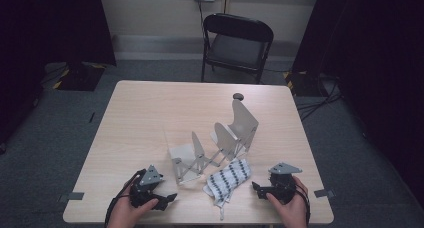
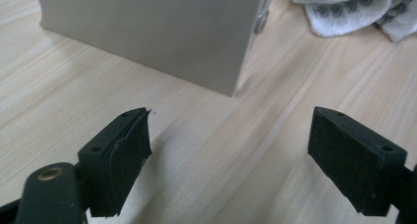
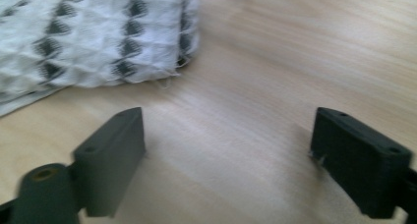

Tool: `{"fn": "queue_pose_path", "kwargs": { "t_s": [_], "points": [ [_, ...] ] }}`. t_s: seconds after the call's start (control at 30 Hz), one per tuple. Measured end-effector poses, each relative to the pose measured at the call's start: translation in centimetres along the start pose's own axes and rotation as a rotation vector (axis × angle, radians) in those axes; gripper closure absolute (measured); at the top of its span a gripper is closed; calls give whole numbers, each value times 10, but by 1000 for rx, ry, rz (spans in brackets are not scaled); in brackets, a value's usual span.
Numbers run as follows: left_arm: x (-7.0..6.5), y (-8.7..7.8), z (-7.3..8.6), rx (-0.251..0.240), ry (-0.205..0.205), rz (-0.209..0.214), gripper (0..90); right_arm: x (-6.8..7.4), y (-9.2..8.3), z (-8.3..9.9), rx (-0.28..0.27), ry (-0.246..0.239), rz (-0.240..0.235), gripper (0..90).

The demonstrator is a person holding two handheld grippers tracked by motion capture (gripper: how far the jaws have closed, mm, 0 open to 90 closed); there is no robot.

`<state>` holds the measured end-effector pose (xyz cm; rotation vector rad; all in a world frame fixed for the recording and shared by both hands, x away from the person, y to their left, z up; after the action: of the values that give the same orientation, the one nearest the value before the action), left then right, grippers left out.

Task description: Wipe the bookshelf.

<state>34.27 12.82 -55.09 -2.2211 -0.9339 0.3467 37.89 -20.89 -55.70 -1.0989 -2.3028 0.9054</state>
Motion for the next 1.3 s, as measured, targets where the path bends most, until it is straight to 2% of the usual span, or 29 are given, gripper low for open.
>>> {"fn": "queue_pose_path", "kwargs": {
  "t_s": [0.13, 0.3, 0.4, 0.47, 0.53, 0.6, 0.67, 0.77, 0.83, 0.9, 0.97, 1.13, 1.23, 1.3],
  "points": [
    [-6, 3, 1, 2, -1, 16, 161, 6, -4, -16, -56, -5, 1, 187],
    [-10, 5, 2, 3, 2, 25, 163, 12, 0, -38, -121, 13, -15, 241],
    [-12, 5, 2, 3, -1, 30, 163, 24, 12, -39, -91, 8, -43, 241],
    [-13, 5, 3, 5, 3, 30, 163, 36, 21, -35, -51, -41, -37, 252],
    [-13, 5, 2, 3, 5, 32, 163, 47, 27, -32, -23, -72, -55, 263],
    [-13, 6, 2, 4, 15, 27, 163, 59, 30, -32, -20, -78, -79, 269],
    [-15, 6, 1, -1, 8, 36, 163, 69, 32, -32, -14, -85, -95, 269],
    [-16, 7, 1, -1, 4, 36, 163, 86, 36, -32, -3, -120, -132, 267],
    [-15, 6, 1, -2, 3, 36, 163, 92, 38, -31, 5, -144, -134, 263],
    [-14, 6, 2, 0, 5, 34, 163, 93, 37, -32, 3, -140, -148, 265],
    [-13, 6, 2, 3, 5, 30, 163, 88, 31, -37, -22, -126, -148, 265],
    [-13, 7, 1, 4, 17, 27, 163, 62, 17, -48, -84, -44, -107, 304],
    [-13, 7, 1, 7, 14, 28, 163, 54, 25, -43, -34, -59, -75, 327],
    [-13, 8, 1, 5, 8, 29, 161, 55, 33, -38, -7, -52, -84, 331]
  ]
}}
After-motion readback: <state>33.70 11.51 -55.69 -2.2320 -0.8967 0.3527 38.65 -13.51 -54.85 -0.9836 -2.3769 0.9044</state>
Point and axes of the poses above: each handheld gripper's, and its own axes: y roughly forward along the jaws, z roughly out of its underside, x roughly to its left, the point moved 9 cm from there along y, roughly forward along the jaws, and after that the axes turned 7 degrees about -z, right-handed, at the moved point
